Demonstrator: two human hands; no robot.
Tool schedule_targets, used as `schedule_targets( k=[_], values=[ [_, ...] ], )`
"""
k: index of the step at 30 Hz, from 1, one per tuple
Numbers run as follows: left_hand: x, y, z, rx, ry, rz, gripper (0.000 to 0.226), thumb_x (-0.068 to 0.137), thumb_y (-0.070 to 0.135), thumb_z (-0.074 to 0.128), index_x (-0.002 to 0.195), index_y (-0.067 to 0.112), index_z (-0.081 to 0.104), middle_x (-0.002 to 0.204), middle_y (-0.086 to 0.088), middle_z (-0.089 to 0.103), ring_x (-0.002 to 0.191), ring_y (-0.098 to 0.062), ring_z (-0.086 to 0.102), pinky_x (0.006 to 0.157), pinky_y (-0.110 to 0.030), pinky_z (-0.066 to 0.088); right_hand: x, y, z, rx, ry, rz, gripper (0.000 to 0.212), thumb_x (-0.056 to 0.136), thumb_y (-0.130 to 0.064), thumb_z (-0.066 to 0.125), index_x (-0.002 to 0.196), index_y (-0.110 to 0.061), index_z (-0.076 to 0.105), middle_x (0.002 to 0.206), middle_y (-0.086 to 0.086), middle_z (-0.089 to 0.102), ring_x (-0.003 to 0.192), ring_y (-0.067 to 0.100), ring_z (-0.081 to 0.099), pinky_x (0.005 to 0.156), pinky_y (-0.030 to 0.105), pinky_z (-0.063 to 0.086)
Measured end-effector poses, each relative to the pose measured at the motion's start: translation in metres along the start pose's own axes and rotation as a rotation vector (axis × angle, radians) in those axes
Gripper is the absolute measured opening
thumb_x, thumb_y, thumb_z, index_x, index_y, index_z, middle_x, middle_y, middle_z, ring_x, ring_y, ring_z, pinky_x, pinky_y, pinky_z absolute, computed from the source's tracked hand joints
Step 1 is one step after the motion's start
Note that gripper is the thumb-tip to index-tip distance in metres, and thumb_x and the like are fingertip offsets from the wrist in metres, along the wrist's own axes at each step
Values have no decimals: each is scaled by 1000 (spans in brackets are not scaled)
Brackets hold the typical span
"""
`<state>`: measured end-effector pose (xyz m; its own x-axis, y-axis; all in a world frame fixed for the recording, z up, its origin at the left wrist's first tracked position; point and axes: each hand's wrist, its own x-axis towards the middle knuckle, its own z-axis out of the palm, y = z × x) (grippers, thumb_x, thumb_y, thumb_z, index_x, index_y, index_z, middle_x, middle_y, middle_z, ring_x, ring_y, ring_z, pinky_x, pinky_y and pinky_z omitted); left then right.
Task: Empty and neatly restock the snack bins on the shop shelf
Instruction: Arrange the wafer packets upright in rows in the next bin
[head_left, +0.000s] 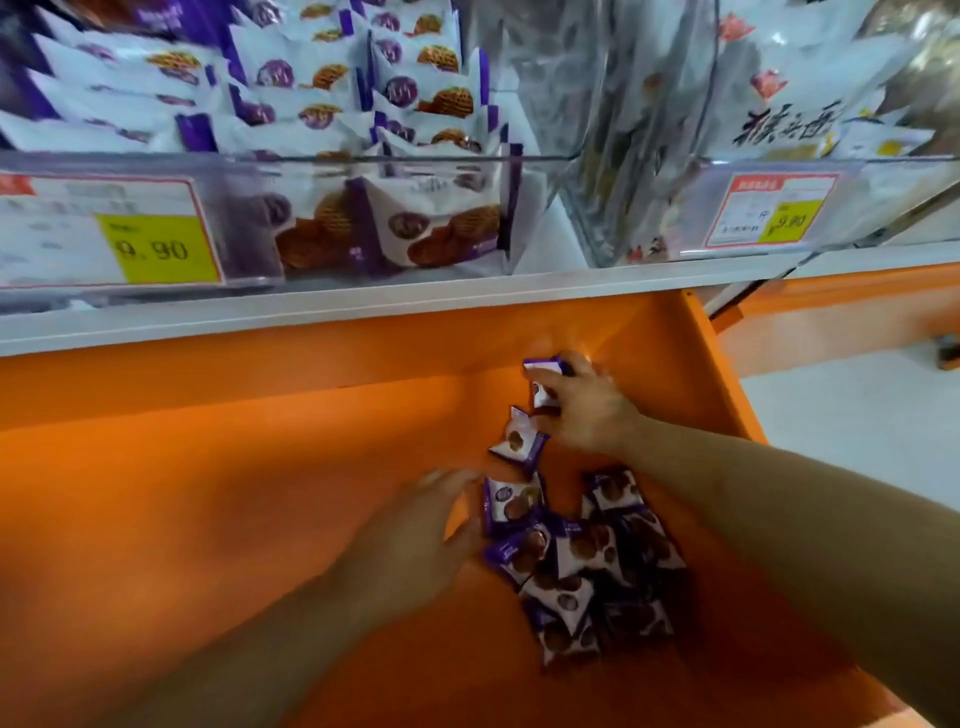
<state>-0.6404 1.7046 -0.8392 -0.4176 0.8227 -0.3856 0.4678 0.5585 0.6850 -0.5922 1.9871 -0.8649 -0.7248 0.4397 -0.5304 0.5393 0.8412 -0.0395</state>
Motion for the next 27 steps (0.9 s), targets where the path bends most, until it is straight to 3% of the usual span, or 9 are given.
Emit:
schedule_targets(
  k=[4, 7, 9, 12, 15, 19, 21, 24, 27],
  values=[
    [-15, -18, -5, 13, 17, -65, 52, 105, 47, 50, 154, 42, 35, 159, 18, 38, 142, -5, 40, 111, -25, 37, 0, -4, 7, 126, 111, 2, 54, 88, -33, 80, 136, -43, 58, 156, -1, 36, 137, 34, 40, 117, 46, 40],
    [-24, -23, -14, -10, 62, -92, 47, 103, 44, 55, 148, 43, 42, 151, 21, 46, 135, -2, 47, 107, -27, 44, -10, -4, 2, 306, 197, -63, 34, 85, -8, 76, 105, -34, 67, 129, -6, 55, 117, 21, 58, 99, 32, 53],
    [-30, -23, -21, -40, 88, -115, 42, 102, 43, 56, 143, 46, 45, 149, 22, 48, 132, -4, 50, 106, -33, 48, -20, -6, -10, 413, 255, -45, 28, 87, 0, 70, 94, -27, 68, 110, -8, 63, 101, 13, 64, 84, 23, 53],
    [-41, -12, -36, -76, 129, -162, 36, 102, 40, 59, 136, 46, 50, 142, 21, 53, 124, -5, 54, 101, -35, 51, -39, -6, -27, 450, 239, -13, 30, 87, 2, 67, 99, -25, 71, 99, -7, 71, 95, 14, 69, 82, 27, 58],
    [-56, -1, -45, -66, 161, -171, 35, 101, 38, 61, 135, 45, 53, 139, 22, 56, 117, -2, 55, 97, -27, 50, -56, -5, -36, 443, 163, 28, 31, 91, -4, 68, 107, -30, 67, 101, -9, 67, 94, 15, 67, 80, 29, 59],
    [-67, 1, -46, -39, 162, -152, 37, 103, 37, 59, 139, 41, 52, 141, 19, 54, 111, 1, 51, 91, -19, 42, -61, -12, -37, 490, 104, -23, 42, 93, -18, 73, 127, -38, 58, 110, -9, 65, 92, 9, 67, 60, 17, 52],
    [-66, -2, -42, -51, 152, -160, 39, 104, 38, 57, 142, 41, 51, 143, 20, 53, 108, 3, 48, 91, -20, 43, -57, -20, -30, 490, 94, -38, 58, 93, -24, 76, 142, -43, 52, 134, -5, 59, 114, 10, 62, 77, 18, 53],
    [-59, -7, -36, -84, 146, -165, 38, 105, 36, 57, 142, 41, 52, 139, 22, 52, 104, 7, 48, 89, -17, 46, -41, -29, -17, 425, 51, -19, 70, 93, -38, 76, 152, -53, 40, 160, -1, 37, 151, 21, 33, 118, 39, 41],
    [-48, -16, -32, -126, 134, -171, 37, 104, 33, 58, 140, 40, 54, 128, 25, 51, 95, 14, 47, 74, -4, 40, -22, -43, -14, 376, -62, -26, 79, 91, -51, 75, 156, -57, 30, 170, 1, 16, 157, 28, 23, 124, 47, 34]
  ],
)
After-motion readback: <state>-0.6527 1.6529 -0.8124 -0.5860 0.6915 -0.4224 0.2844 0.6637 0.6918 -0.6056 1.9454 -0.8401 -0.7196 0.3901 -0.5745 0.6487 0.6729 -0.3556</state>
